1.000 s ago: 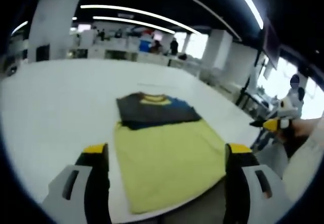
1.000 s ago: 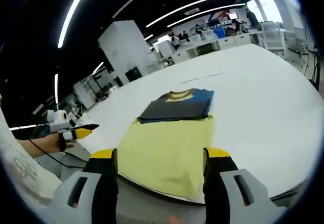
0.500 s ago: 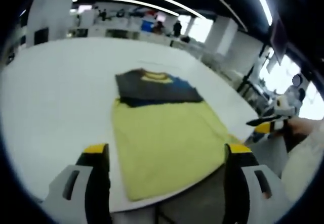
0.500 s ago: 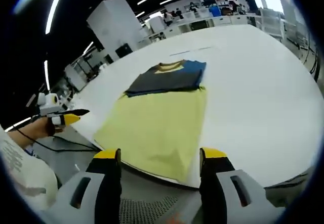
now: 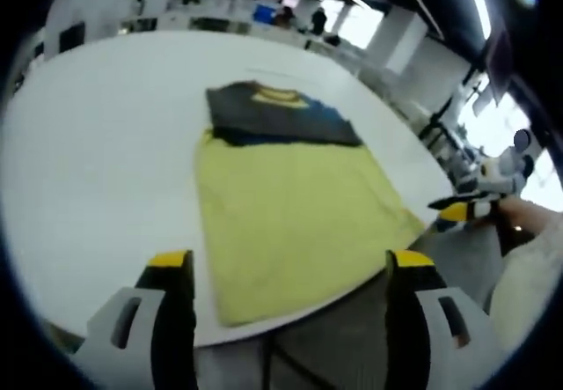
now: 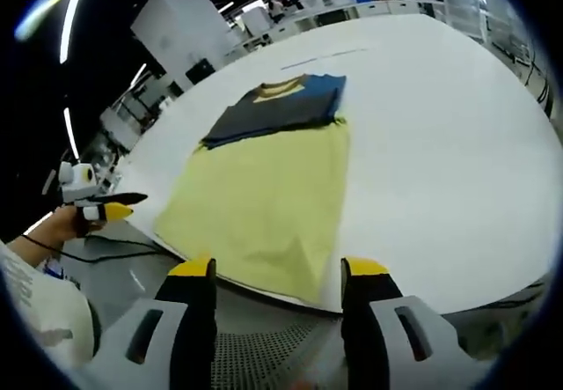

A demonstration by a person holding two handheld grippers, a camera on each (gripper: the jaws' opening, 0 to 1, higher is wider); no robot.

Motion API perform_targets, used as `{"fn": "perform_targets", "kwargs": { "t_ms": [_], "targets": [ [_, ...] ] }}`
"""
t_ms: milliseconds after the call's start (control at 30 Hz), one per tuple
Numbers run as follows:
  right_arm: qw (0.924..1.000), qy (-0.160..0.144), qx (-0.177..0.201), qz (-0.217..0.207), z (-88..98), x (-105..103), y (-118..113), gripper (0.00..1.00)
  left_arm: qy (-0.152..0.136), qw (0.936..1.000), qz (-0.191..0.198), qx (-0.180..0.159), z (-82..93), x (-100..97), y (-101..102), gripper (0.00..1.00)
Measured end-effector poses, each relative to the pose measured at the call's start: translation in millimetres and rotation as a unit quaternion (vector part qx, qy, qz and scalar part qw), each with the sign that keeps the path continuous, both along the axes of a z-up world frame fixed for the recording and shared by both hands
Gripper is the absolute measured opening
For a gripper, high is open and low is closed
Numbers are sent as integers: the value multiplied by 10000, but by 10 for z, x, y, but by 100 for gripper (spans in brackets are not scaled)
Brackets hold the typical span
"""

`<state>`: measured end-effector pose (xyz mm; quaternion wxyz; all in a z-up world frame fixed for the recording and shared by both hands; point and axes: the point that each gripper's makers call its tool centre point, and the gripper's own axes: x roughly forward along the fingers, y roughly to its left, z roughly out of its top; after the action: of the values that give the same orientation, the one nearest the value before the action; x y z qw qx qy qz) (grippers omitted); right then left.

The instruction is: Fold the garment on the visible template until the final outline fits inside the template.

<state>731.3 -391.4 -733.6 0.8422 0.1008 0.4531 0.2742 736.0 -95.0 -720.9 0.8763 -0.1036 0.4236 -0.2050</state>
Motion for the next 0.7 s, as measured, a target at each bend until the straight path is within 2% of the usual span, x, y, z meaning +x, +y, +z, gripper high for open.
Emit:
{"fn": "perform_targets", "kwargs": {
  "t_ms": [133,400,600,700],
  "targets": [
    [9999,60,-17,91,-37,-13,43,59,199,9998,5,65,-115,-35,33,85],
    [9997,147,-50,198,-99,-32,53,58,545,9983,174,-64,-228,-102,55,78],
    [9991,235,-142,315,-163,-48,63,57,833,9962,244,41,-361,-127,116,75],
    [9987,258,-230,363,-194,-56,76,56,1112,9933,278,111,-466,-159,151,73]
  ]
}}
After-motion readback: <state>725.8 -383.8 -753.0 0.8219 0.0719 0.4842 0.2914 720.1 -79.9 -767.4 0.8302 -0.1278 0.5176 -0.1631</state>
